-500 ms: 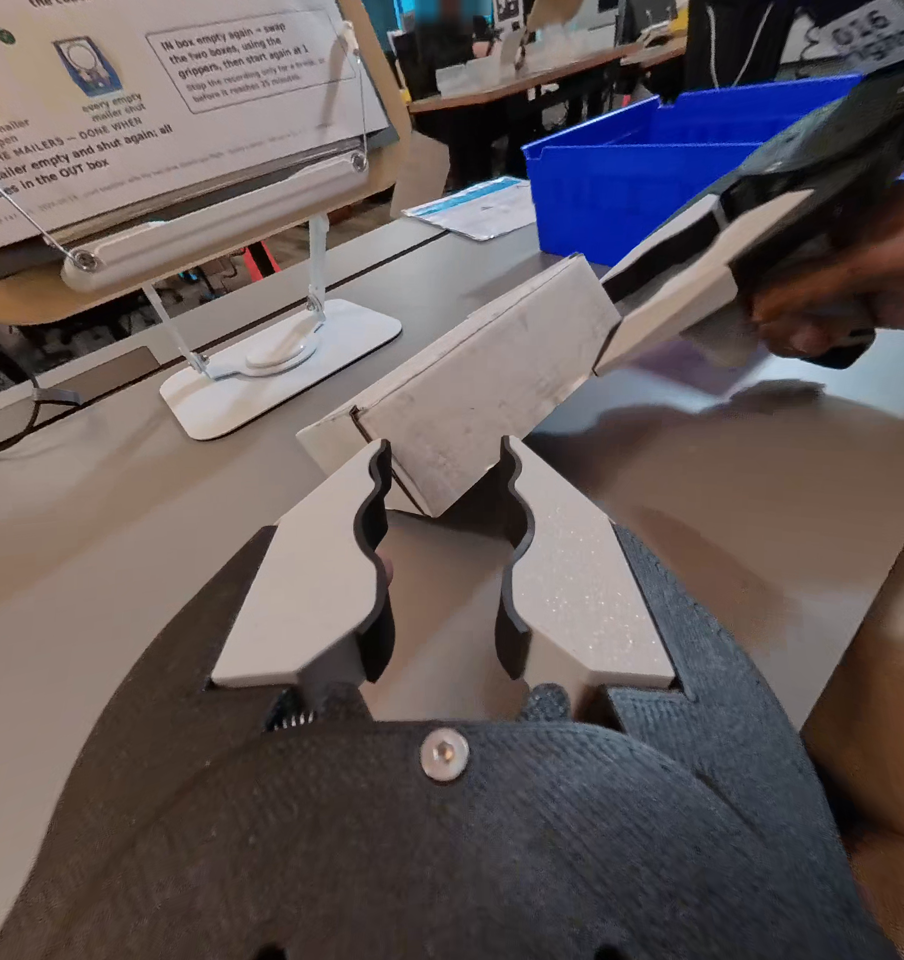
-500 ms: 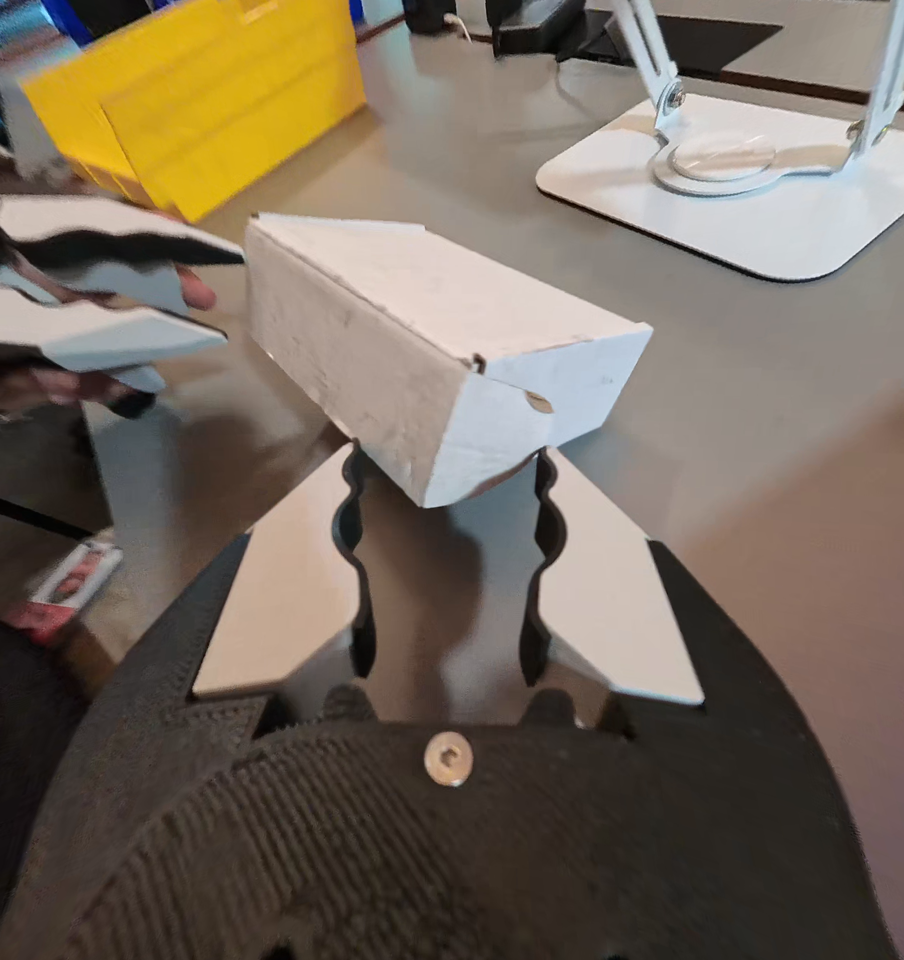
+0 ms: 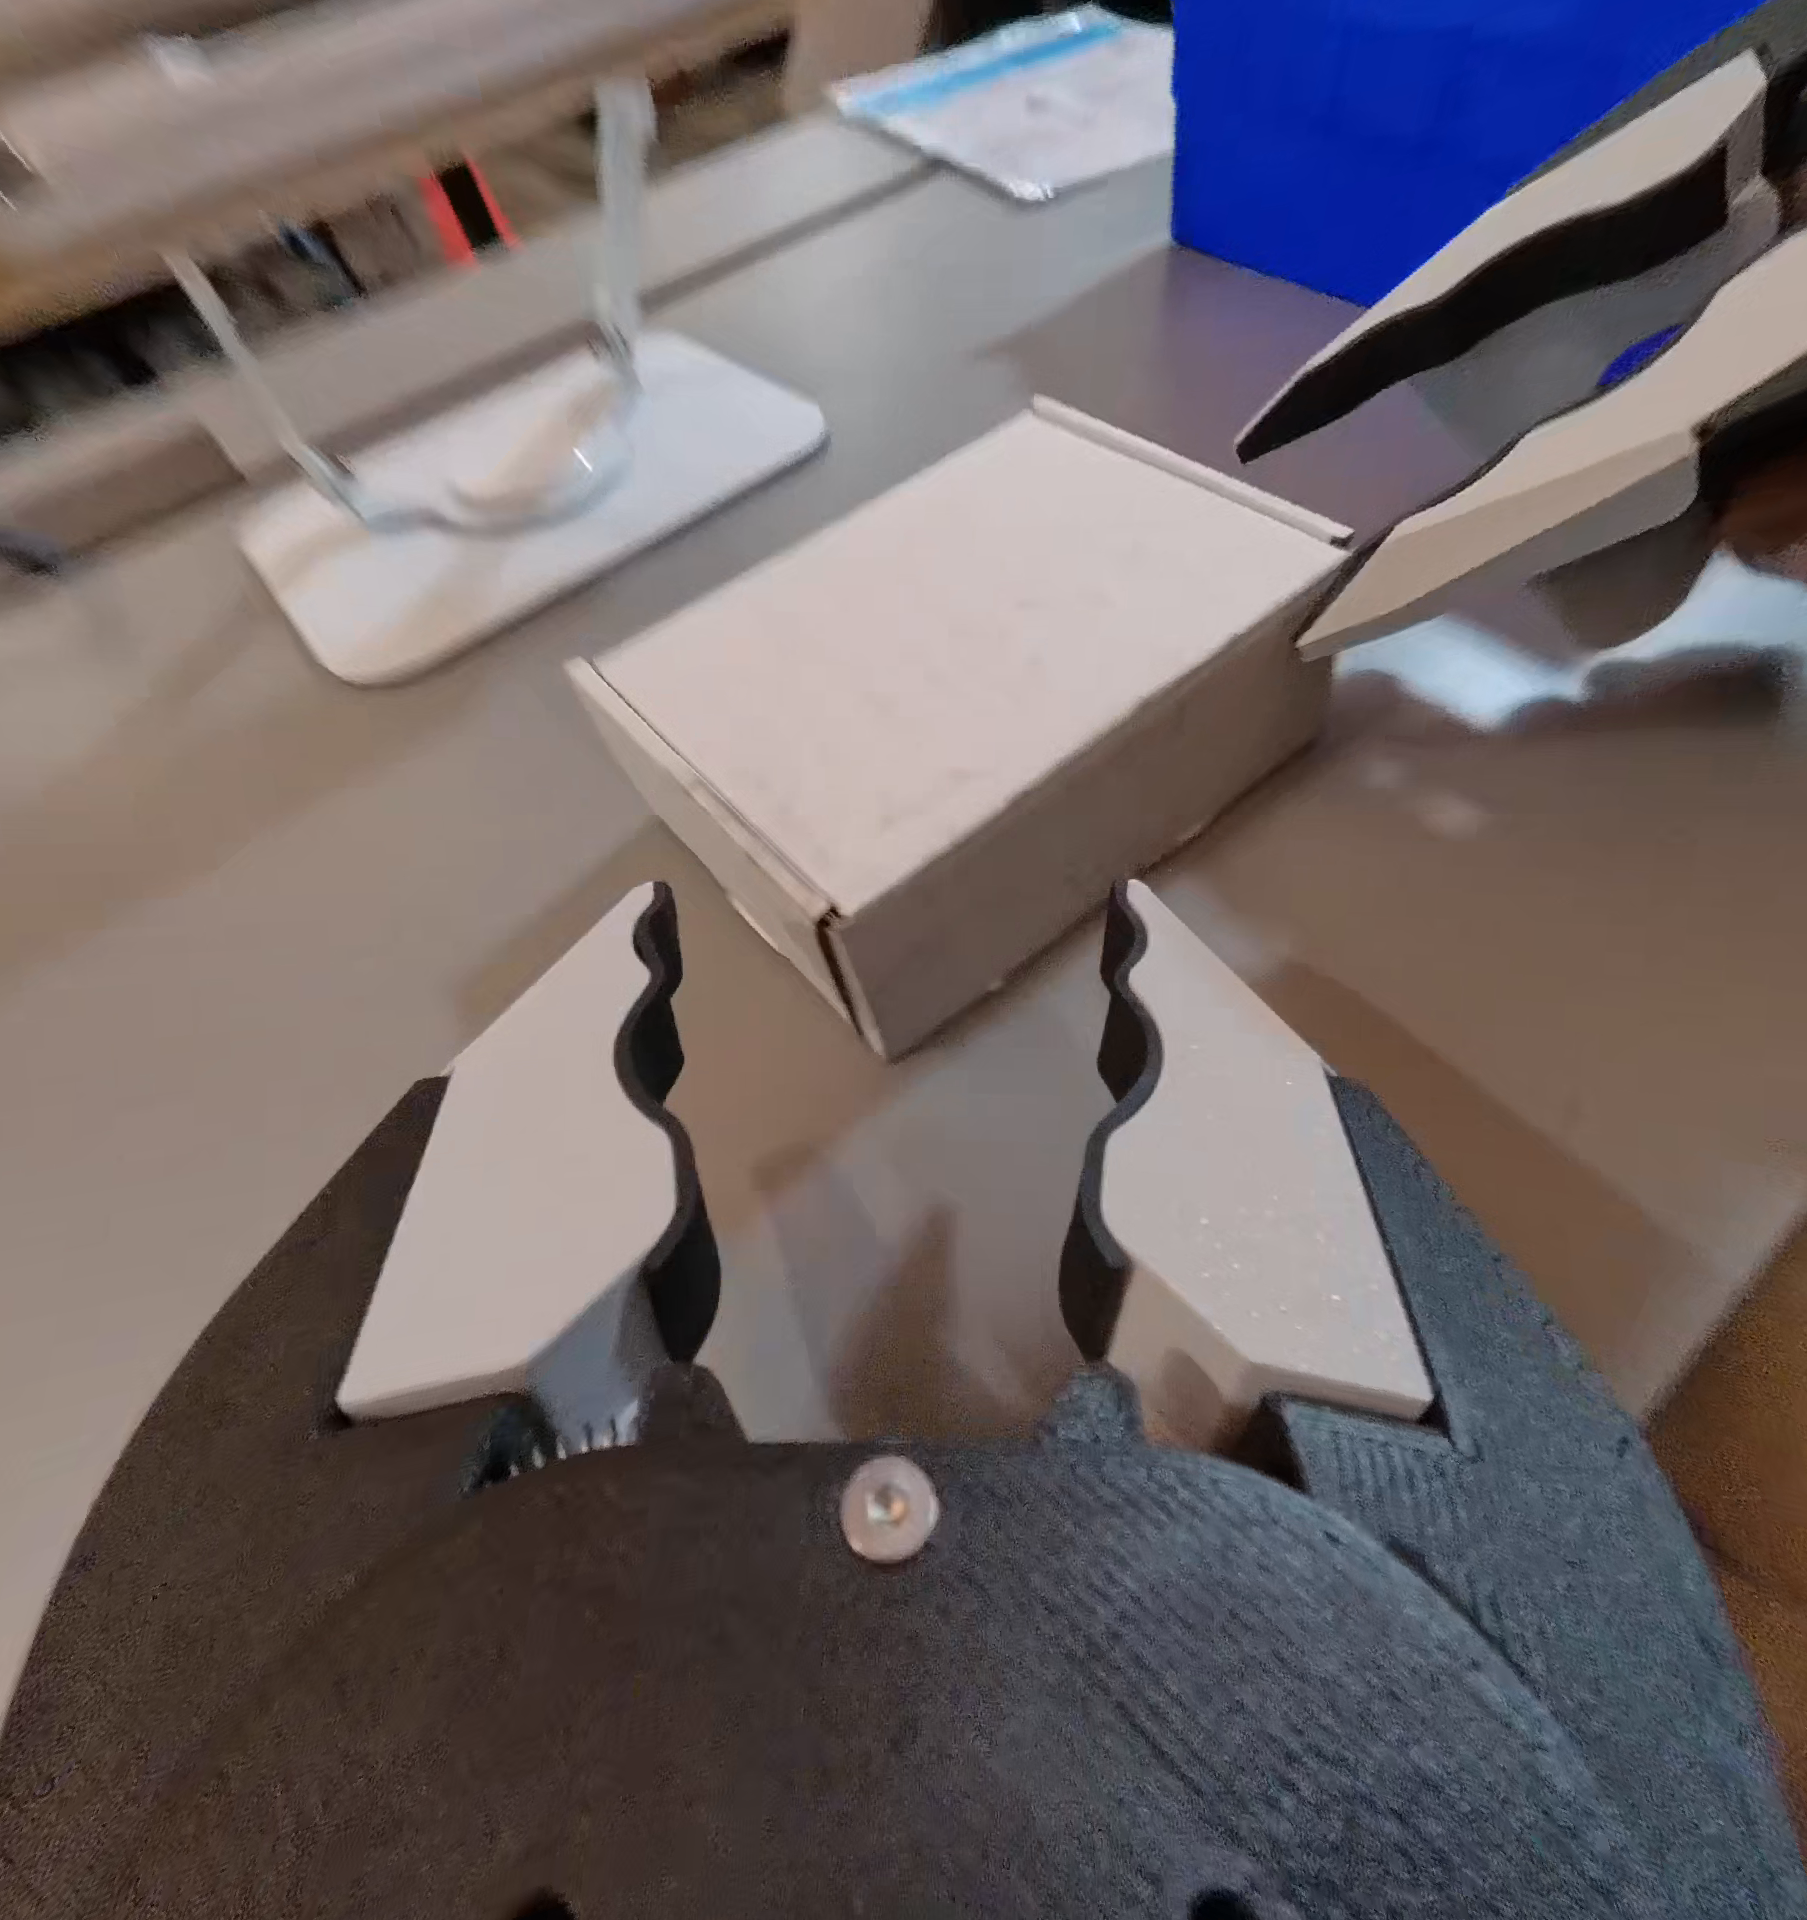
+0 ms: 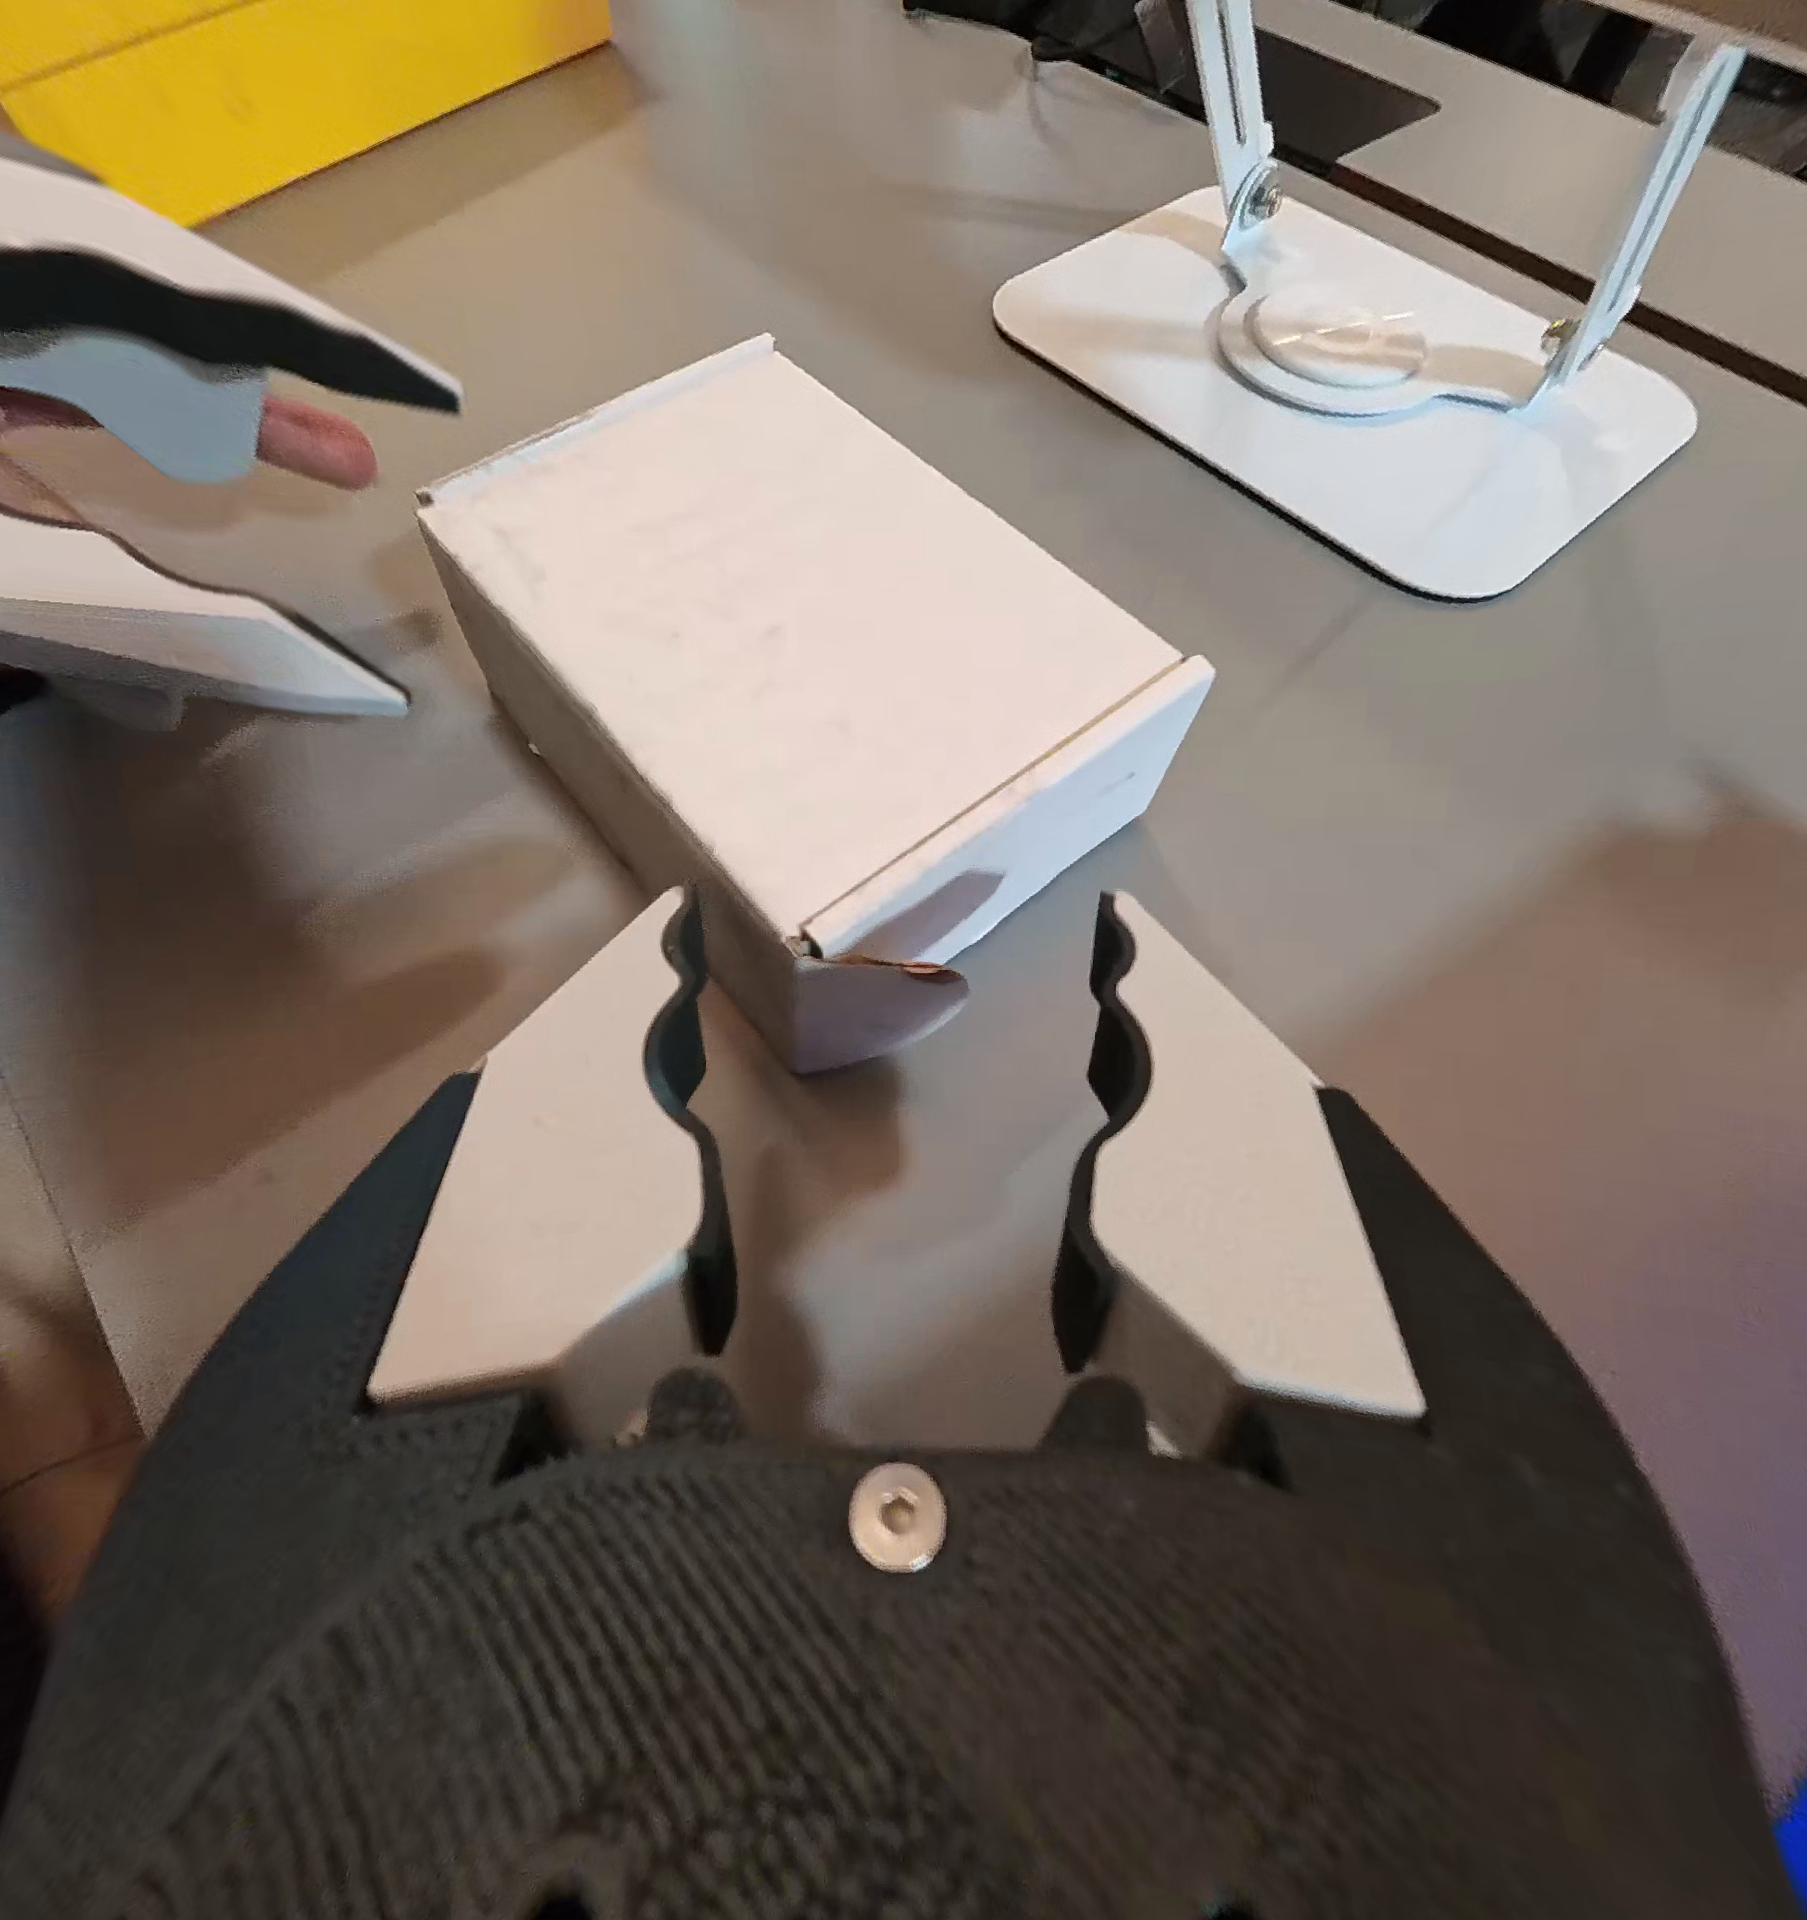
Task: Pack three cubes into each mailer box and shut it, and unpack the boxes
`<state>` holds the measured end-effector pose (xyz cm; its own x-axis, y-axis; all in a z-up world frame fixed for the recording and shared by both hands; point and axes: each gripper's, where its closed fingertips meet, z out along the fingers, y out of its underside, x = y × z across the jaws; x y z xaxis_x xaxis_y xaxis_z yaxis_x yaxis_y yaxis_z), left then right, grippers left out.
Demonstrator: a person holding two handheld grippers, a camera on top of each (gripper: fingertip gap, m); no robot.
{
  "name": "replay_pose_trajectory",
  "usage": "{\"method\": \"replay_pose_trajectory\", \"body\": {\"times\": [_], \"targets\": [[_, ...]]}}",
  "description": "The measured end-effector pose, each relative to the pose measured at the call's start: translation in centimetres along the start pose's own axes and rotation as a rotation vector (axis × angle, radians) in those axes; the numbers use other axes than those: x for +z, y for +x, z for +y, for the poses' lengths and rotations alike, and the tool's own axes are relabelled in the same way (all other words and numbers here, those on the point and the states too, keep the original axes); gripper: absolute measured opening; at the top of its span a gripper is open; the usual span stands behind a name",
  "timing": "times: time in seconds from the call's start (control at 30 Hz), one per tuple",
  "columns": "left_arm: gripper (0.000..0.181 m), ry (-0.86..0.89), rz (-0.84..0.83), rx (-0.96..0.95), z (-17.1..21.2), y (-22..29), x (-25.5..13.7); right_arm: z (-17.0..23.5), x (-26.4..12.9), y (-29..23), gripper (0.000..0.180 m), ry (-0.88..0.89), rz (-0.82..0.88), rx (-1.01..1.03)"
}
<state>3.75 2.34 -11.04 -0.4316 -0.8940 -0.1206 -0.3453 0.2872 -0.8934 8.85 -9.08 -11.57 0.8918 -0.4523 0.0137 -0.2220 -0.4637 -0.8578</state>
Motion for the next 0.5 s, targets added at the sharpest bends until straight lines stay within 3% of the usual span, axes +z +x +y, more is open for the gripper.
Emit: {"method": "replay_pose_trajectory", "body": {"times": [0.1,0.2,0.3,0.4,0.5], "targets": [[0.074,-0.077,0.149,-0.21,0.9,1.5,0.6,0.7,0.4,-0.6,0.08,-0.033,-0.037,0.067],[0.075,-0.154,0.183,-0.245,1.9,2.0,1.2,2.1,1.4,-2.3,0.088,-0.094,-0.161,0.207],[0.095,-0.256,0.136,-0.141,3.1,2.6,2.0,2.1,1.8,-3.6,0.091,-0.107,-0.219,0.229],[0.083,-0.262,0.077,0.023,3.3,3.1,2.0,2.7,1.7,-2.8,0.086,-0.151,-0.137,0.139],[0.071,-0.126,0.005,0.224,1.8,3.2,1.0,1.3,0.6,-1.4,0.067,-0.083,-0.094,0.153]]}}
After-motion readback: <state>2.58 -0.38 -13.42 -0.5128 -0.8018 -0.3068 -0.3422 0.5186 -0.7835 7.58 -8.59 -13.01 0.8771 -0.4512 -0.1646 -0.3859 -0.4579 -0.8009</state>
